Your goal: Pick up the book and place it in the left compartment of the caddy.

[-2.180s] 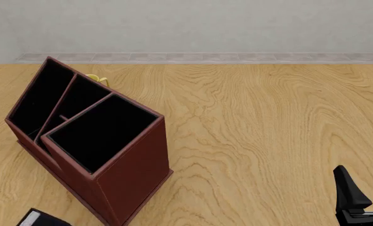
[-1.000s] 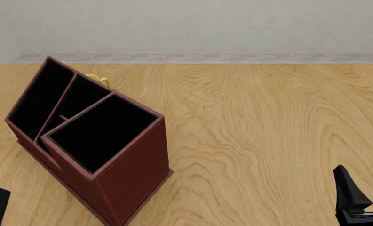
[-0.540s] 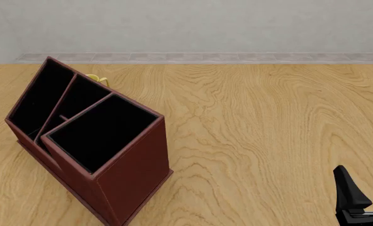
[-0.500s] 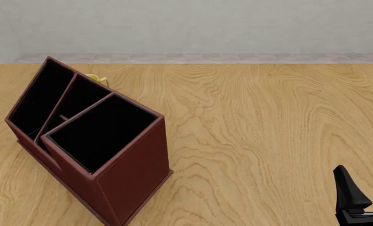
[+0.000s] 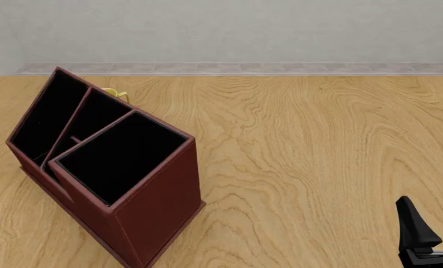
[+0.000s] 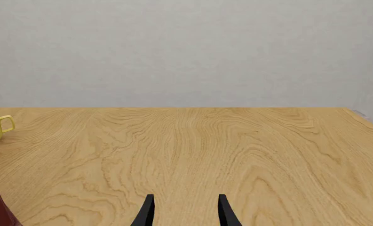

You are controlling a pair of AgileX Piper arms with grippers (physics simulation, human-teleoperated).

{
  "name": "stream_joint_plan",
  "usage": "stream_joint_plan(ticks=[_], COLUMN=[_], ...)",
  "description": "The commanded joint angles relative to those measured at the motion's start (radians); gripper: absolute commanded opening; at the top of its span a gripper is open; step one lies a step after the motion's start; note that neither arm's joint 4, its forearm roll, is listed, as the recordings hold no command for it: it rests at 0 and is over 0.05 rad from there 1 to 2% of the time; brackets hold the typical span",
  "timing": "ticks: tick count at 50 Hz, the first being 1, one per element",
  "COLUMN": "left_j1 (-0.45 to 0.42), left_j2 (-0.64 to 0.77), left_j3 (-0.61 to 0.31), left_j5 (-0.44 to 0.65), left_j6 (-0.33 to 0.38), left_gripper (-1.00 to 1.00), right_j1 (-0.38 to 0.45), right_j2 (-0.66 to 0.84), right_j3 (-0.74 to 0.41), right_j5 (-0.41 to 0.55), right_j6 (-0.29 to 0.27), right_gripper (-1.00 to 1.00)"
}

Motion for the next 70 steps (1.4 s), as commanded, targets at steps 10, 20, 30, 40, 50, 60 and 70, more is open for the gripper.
stream_joint_plan(ticks=[10,20,30,40,50,60,70], left_j1=[0.059,0.067,0.007,-0.051,-0.05,-0.03,-0.029], left_j2=[0.146,0.19,0.244,0.271,0.331,0.388,0.422], left_j3=[-0.174,-0.185,-0.194,-0.195,-0.218,-0.18,-0.101], left_j5=[0.0,-0.003,-0.033,-0.067,-0.117,-0.207,-0.297], left_j6=[0.009,-0.022,-0.096,-0.221,-0.276,-0.317,-0.364], left_gripper=[-1.0,-1.0,-1.0,-1.0,-1.0,-1.0,-1.0], right_j1=[0.001,0.001,0.001,0.001,0.001,0.001,0.001], right_j2=[0.008,0.009,0.008,0.008,0.008,0.008,0.008], right_j3=[0.001,0.001,0.001,0.001,0.001,0.001,0.001], right_j5=[-0.01,-0.01,-0.01,-0.01,-0.01,-0.01,-0.01], right_j6=[0.0,0.0,0.0,0.0,0.0,0.0,0.0], right_gripper=[1.0,1.0,1.0,1.0,1.0,1.0,1.0])
